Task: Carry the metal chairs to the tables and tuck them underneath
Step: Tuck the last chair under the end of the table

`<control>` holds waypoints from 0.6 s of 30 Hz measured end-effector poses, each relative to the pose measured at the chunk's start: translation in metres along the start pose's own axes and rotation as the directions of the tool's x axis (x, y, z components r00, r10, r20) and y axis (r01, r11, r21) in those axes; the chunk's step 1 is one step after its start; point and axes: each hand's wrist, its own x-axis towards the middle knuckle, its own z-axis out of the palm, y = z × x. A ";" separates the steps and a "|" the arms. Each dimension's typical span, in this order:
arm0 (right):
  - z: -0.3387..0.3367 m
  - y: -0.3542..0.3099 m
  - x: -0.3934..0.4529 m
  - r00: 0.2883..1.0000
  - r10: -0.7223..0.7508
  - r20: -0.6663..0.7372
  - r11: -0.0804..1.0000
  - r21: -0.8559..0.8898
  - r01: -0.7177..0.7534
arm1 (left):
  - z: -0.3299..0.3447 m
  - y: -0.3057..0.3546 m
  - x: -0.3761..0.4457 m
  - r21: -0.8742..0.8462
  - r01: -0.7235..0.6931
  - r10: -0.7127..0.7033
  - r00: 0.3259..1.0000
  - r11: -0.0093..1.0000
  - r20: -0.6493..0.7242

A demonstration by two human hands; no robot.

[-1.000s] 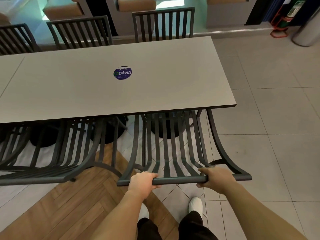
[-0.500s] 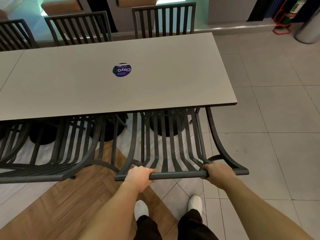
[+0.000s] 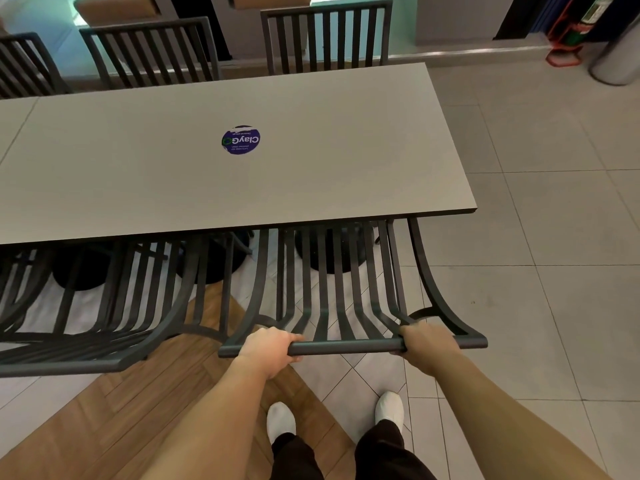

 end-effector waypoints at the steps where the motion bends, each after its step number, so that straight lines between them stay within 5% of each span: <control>1: 0.000 0.000 0.000 1.000 0.000 -0.006 1.000 0.004 0.000 | -0.001 0.000 0.001 0.007 -0.002 0.002 1.000 1.000 0.002; 11: -0.002 0.002 -0.002 1.000 -0.013 -0.012 1.000 0.022 0.013 | 0.000 0.009 0.003 -0.056 0.085 -0.081 0.994 0.995 0.071; 18: -0.015 0.012 -0.008 0.995 -0.052 0.090 0.973 0.228 0.030 | -0.020 0.046 0.005 -0.164 0.075 -0.052 0.989 0.984 0.141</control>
